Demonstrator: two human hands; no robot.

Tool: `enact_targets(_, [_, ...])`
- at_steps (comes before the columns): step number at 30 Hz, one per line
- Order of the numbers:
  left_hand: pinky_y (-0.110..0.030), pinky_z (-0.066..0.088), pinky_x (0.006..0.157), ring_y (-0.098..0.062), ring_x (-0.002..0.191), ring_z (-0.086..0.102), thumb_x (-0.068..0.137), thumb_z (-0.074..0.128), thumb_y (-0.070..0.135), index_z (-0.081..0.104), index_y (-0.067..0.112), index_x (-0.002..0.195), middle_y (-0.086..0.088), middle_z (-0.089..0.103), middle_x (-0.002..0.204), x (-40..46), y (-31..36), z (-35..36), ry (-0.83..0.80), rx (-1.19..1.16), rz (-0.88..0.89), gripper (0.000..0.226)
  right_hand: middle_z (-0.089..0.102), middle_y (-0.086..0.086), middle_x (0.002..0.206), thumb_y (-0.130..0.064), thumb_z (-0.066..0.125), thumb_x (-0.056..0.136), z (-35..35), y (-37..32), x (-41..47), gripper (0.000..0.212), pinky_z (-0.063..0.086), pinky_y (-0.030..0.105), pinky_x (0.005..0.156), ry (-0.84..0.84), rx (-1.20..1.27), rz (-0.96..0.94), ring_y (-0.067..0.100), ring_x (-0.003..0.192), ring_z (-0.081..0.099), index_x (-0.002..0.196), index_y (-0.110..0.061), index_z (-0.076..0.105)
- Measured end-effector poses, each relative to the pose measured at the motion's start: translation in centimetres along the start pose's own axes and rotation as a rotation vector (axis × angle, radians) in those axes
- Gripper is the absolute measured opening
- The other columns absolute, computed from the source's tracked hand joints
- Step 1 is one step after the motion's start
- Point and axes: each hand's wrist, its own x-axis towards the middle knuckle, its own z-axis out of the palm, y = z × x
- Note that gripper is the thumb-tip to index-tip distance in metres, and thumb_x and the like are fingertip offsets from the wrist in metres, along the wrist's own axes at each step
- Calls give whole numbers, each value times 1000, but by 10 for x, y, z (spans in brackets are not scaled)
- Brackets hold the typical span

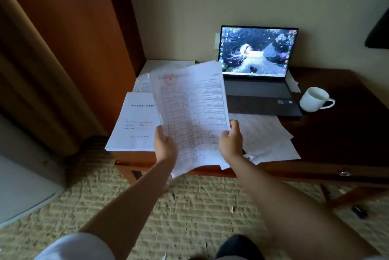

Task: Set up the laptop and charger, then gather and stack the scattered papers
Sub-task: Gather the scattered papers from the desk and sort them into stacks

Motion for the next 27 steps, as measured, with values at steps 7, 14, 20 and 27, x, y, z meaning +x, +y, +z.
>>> enact_targets(7, [-23, 45, 71, -14, 87, 52, 89, 42, -6, 43, 12, 108, 1, 51, 96, 13, 31, 19, -54, -83, 175, 26, 51, 9, 136, 0, 38, 93, -11, -19, 33, 49, 54, 36, 80, 106, 170, 1, 29, 112, 57, 139, -16, 31])
enact_targets(14, [-34, 46, 73, -20, 90, 55, 93, 49, 7, 50, 12, 104, -3, 57, 96, 30, 36, 47, -33, -51, 119, 13, 56, 10, 125, 1, 35, 95, -16, -28, 63, 43, 51, 34, 79, 120, 185, -23, 27, 106, 58, 136, -11, 37])
enact_targets(20, [-38, 52, 82, -27, 96, 61, 89, 62, 19, 59, 6, 113, -9, 65, 105, 41, 23, 62, -145, 83, -136, 27, 49, 6, 139, -16, 34, 99, -19, -3, 82, 43, 53, 37, 82, -106, -24, 82, 29, 109, 60, 142, -16, 31])
enact_targets(27, [-37, 49, 69, -27, 76, 59, 94, 52, 24, 60, 5, 94, -9, 62, 81, 25, -4, 58, -16, 110, -262, 20, 48, 10, 138, -39, 38, 99, -41, 35, 91, 47, 47, 39, 93, -209, -392, 100, 30, 119, 51, 140, -15, 38])
